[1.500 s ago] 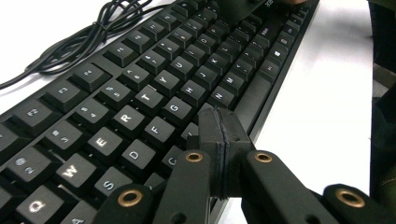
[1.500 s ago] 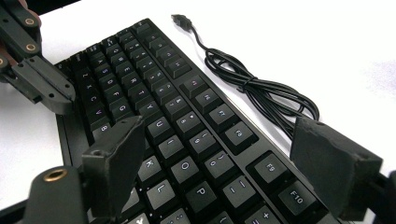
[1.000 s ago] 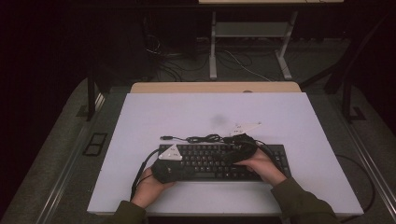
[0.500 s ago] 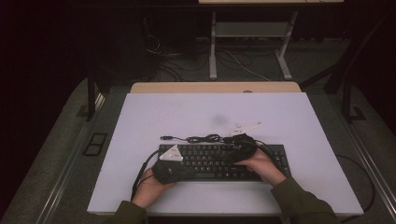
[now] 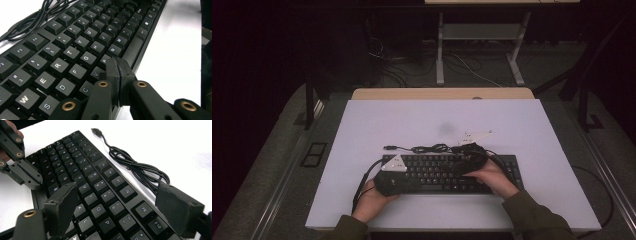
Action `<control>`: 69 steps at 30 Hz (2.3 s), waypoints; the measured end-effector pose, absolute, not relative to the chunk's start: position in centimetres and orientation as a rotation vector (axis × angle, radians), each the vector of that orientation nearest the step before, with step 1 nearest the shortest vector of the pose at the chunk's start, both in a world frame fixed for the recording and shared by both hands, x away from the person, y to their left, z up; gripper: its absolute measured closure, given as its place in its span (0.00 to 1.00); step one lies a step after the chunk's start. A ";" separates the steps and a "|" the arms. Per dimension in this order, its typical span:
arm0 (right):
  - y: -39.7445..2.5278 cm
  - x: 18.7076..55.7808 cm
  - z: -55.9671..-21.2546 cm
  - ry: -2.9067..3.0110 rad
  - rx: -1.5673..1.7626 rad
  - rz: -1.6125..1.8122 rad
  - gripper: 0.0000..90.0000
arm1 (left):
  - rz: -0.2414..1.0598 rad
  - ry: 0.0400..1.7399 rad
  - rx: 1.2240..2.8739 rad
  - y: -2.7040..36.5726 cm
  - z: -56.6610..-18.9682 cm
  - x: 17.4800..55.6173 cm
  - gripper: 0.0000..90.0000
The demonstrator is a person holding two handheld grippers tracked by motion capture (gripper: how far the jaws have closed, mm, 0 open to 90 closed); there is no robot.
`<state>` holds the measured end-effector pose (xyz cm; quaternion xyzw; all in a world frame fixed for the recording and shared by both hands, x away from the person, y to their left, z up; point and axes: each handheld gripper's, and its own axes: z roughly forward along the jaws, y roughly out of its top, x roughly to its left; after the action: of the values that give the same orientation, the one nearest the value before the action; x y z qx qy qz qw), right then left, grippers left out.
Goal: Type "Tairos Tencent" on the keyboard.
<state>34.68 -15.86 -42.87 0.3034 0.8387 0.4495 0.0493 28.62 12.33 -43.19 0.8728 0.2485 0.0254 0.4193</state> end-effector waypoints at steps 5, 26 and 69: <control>-15.9 34.7 -42.8 2.559 0.926 1.373 0.20 | 0.074 0.638 2.165 12.7 -43.0 28.7 0.90; -17.0 34.3 -41.8 2.568 0.939 1.449 0.28 | 0.146 0.712 2.077 13.7 -42.7 29.1 0.37; -20.3 30.9 -42.8 2.736 0.779 1.232 0.99 | 0.191 0.731 2.052 13.7 -42.9 29.6 0.19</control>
<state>30.86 -20.30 -42.81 0.2514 0.8823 0.3973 0.0208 29.61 13.74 -42.91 0.8334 0.2970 0.0775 0.4596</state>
